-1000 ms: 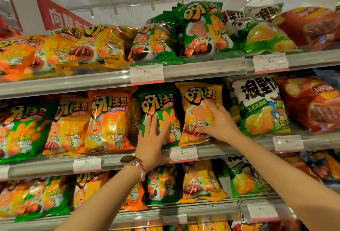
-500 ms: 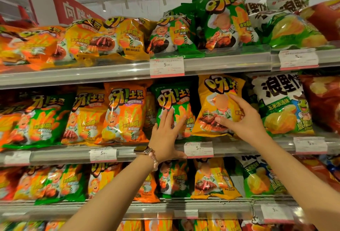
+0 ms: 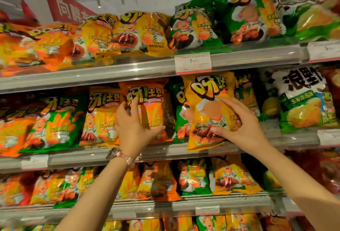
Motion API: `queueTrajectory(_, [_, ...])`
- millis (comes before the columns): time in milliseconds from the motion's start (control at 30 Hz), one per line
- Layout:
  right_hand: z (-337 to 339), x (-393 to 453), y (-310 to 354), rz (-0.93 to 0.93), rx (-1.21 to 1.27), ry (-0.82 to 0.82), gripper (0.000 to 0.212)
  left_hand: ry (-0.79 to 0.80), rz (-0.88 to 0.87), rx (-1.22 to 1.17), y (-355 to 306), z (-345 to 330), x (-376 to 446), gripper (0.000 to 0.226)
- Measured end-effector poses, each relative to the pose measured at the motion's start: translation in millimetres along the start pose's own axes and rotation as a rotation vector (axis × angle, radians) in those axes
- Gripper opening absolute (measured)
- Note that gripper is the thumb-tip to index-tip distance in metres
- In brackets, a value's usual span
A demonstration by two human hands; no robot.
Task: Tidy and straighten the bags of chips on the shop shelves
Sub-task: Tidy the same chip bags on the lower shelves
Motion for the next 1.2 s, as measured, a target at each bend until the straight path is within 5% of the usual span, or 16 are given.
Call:
queueTrajectory(167, [-24.0, 0.0, 8.2, 0.020, -0.151, -0.015, 0.083, 0.174, 0.074, -0.094, 24.4, -21.0, 6.8, 0.126])
queueTrajectory(500, [-41.7, 7.2, 31.4, 0.024, -0.361, -0.109, 0.084, 0.076, -0.001, -0.371, 34.5, 15.0, 16.5, 0.113])
queueTrajectory(1200, [-176.2, 28.5, 64.8, -0.030, -0.436, 0.023, 0.084, 0.045, 0.046, -0.237, 135.8, 86.9, 0.1, 0.115])
Point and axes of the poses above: each hand's wrist, its own x-axis towards the middle knuckle, its own z-axis out of the back of the hand, y = z × x, the point moved 9 cm from there along x, towards the middle knuckle, and after that the axes turned 1 degree about -z, right-handed, at the moved point
